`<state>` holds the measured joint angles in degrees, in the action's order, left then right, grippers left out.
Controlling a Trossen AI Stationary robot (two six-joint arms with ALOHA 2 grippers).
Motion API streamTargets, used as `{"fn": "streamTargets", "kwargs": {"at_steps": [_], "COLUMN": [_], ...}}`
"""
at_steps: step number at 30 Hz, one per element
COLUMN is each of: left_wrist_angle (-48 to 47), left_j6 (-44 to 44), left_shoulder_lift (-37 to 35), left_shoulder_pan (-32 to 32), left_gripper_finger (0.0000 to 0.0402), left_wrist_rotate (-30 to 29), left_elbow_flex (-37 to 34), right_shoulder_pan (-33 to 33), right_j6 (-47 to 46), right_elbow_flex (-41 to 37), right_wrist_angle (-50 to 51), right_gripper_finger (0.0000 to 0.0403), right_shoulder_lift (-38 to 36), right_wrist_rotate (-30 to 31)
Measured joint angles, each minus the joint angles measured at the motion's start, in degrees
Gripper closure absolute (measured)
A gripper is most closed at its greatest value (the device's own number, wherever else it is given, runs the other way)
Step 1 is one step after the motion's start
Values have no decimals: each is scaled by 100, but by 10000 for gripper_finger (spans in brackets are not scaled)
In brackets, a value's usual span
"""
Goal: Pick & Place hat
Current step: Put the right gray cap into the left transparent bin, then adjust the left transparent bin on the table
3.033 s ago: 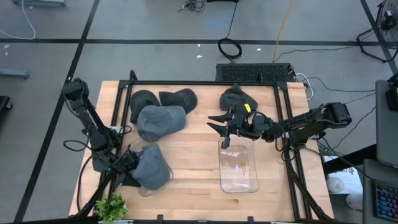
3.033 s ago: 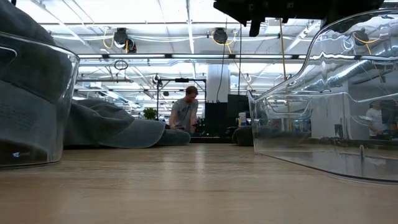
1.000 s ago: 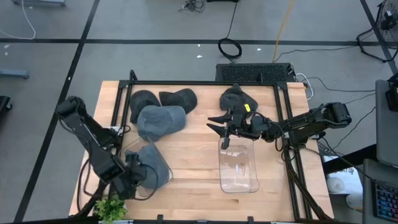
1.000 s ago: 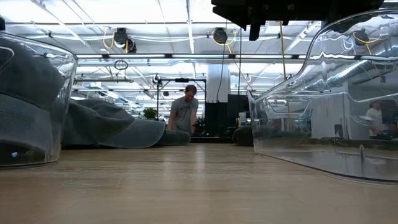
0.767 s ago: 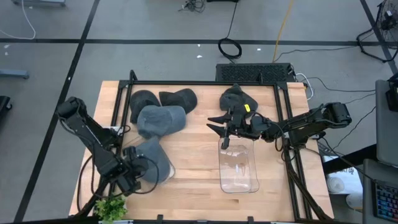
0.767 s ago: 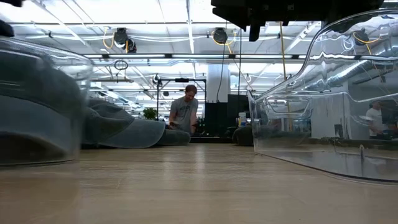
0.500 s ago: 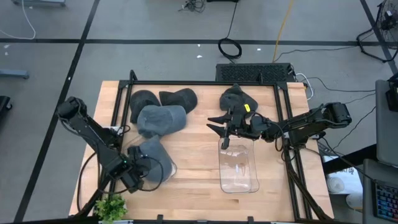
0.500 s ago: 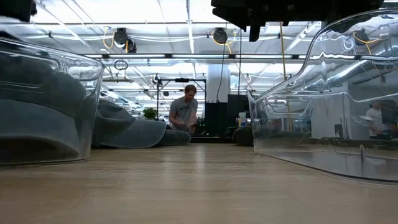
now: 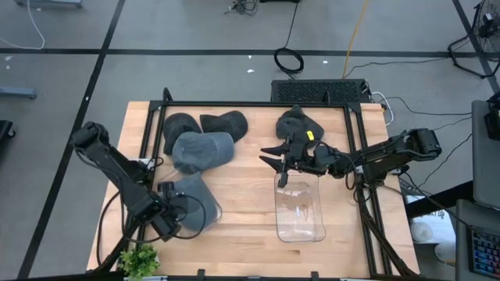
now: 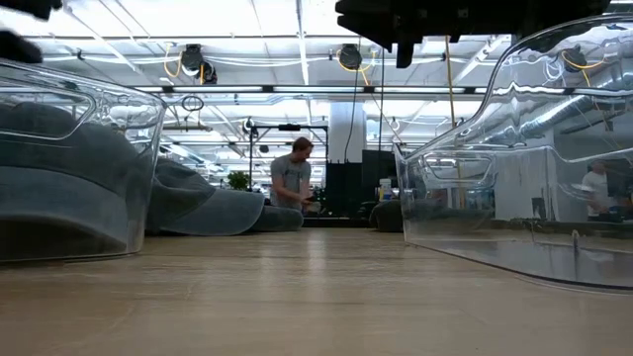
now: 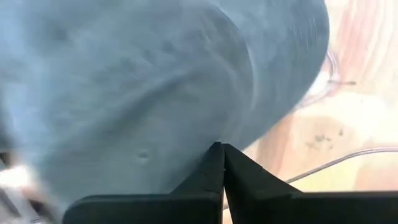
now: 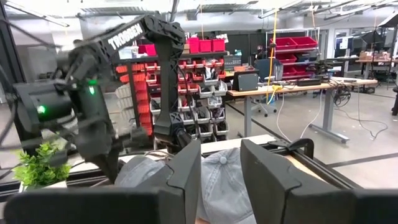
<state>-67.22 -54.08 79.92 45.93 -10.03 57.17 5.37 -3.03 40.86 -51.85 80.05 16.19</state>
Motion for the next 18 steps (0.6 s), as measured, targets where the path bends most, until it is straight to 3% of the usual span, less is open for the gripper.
{"fn": "streamTargets", "kwargs": {"at_steps": [4,9,18], "left_wrist_angle": [-370,147,273], "left_j6": [415,1408,1714], "left_shoulder_lift": [-15,-373,-1298], "left_shoulder_pan": [15,111,33], "left_gripper_finger": [396,398,382], "left_wrist_rotate": [-628,-1843,-3486], "left_elbow_flex": [415,620,596], "right_shoulder_pan": [0,0,-1], "right_j6": [0,-191,-234], "right_elbow_flex": [0,0,0], "right_wrist_angle": [61,166,349], "right_gripper_finger": [303,303,303], "right_shoulder_lift": [0,0,0], "right_wrist_rotate": [-1,-1,-1]}}
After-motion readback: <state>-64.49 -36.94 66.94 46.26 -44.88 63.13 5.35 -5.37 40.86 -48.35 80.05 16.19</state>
